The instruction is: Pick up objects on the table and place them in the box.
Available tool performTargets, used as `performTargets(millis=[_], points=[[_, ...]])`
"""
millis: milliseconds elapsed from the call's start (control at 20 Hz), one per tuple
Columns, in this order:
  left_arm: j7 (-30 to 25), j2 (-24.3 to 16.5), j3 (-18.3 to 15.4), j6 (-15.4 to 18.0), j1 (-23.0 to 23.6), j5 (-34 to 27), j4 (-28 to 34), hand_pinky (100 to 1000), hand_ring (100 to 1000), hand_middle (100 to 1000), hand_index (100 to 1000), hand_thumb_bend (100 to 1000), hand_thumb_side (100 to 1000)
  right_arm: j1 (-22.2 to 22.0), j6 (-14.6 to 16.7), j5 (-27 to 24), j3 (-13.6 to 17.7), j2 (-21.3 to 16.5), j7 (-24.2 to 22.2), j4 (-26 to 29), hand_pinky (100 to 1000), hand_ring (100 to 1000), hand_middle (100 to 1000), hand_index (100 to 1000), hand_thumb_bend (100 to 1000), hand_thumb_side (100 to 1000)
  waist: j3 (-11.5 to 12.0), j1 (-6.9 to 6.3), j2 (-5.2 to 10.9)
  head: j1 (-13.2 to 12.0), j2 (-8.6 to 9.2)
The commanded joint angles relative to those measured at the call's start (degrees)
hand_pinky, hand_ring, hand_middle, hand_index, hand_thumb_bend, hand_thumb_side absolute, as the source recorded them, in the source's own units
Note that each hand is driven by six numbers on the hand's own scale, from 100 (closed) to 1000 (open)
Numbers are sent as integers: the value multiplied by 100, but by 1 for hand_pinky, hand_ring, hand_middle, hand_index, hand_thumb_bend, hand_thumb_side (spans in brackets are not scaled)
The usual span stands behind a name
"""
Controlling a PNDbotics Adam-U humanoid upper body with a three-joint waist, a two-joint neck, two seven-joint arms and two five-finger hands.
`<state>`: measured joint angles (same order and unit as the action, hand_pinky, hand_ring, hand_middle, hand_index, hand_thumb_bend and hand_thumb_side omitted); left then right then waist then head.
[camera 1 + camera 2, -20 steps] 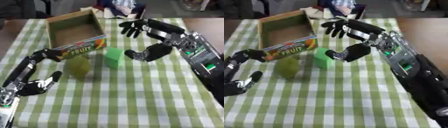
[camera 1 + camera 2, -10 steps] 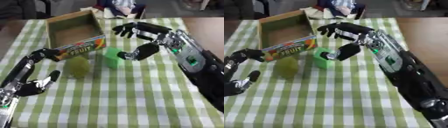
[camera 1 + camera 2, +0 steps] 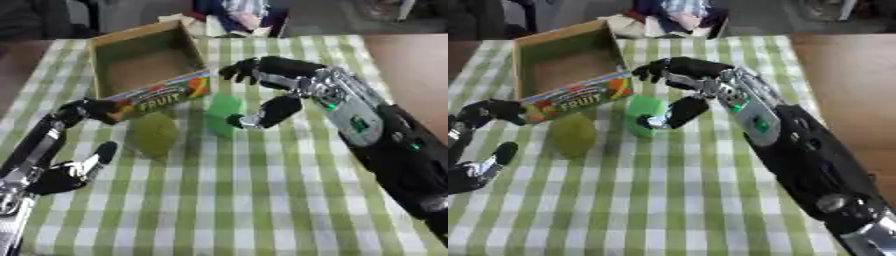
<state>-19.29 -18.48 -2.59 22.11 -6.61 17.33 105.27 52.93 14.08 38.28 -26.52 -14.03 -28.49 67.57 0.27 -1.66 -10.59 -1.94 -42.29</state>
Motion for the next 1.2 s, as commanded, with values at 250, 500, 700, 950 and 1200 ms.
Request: performTargets(millis=[250,500,700,950,1200], points=[[-21,-42,-12,14,-56,-26,50,818,680,727,874,290,652,145,30,497,235,145,241,-465,760,852,866,1000,390,643,20,-5,82,28,-16],[-38,-32,6,21,-73,-33,47,818,680,727,874,286,652,196,25,702,315,253,416,-650,759,851,865,1000,388,644,39,-16,73,58,2],[-52,-21,19,24,-83,-41,46,818,680,727,874,276,657,218,4,823,375,327,507,-814,755,847,862,1000,382,649,74,-29,61,89,20],[-74,-6,40,29,-105,-57,47,817,680,726,874,275,656,225,28,978,447,440,586,-1082,754,844,857,1000,378,654,117,-39,55,123,33],[-86,-1,49,31,-115,-68,49,817,680,726,875,274,656,231,77,1112,495,518,648,-1271,754,843,853,1000,376,658,144,-38,50,142,38]])
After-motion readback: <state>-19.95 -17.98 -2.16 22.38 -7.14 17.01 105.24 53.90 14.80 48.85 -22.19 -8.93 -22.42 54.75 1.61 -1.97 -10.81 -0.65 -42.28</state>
